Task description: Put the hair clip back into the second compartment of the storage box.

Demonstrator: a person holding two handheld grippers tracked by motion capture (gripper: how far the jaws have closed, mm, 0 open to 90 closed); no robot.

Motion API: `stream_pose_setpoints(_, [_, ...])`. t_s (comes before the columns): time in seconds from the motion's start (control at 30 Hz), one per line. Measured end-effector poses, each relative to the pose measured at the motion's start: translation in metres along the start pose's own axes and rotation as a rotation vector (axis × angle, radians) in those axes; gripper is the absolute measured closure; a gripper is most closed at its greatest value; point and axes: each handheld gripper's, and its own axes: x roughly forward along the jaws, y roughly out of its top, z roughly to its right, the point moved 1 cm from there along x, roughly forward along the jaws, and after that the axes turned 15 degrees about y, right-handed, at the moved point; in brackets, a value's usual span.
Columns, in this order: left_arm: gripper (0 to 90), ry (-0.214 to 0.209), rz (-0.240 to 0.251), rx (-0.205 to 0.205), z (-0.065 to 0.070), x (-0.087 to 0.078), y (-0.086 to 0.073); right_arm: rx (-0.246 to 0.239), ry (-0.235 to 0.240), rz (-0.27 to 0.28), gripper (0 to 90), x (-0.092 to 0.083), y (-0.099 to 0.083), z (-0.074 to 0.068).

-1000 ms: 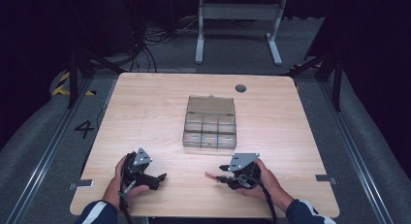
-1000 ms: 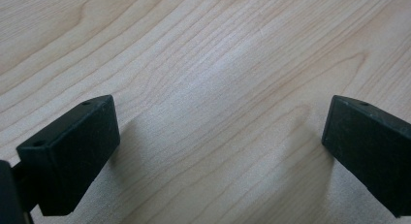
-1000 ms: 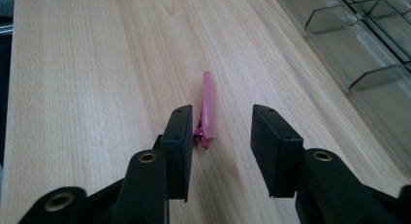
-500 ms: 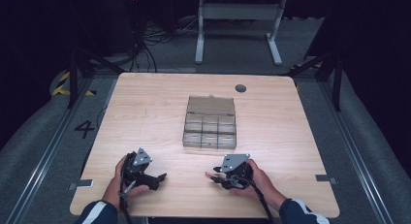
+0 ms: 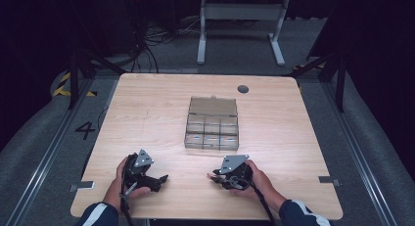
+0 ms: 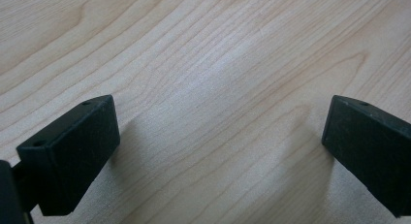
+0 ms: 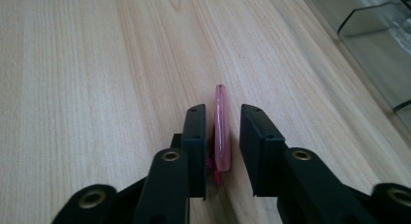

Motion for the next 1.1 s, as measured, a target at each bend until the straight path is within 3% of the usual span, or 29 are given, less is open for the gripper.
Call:
stream_pose_setpoints(0.27, [0.6,-0.001,0.001,-0.003,0.000,0.000,0.000,0.014,0.035,0.018,81.8,0.000,-0.002,0.002])
stream_pose_setpoints(0.57, [0.6,-0.001,0.000,0.000,0.000,0.000,0.000,-0.006,0.026,0.000,82.8,-0.003,-0.003,-0.001])
stream_pose_setpoints(0.83, [0.6,-0.003,0.001,-0.001,0.000,0.000,0.000,-0.024,0.024,0.016,82.9,-0.011,-0.001,-0.002])
stream_pose_setpoints(1.1, [0.6,-0.003,0.001,0.001,0.000,0.000,0.000,-0.012,-0.004,0.052,83.0,-0.026,-0.001,0.003])
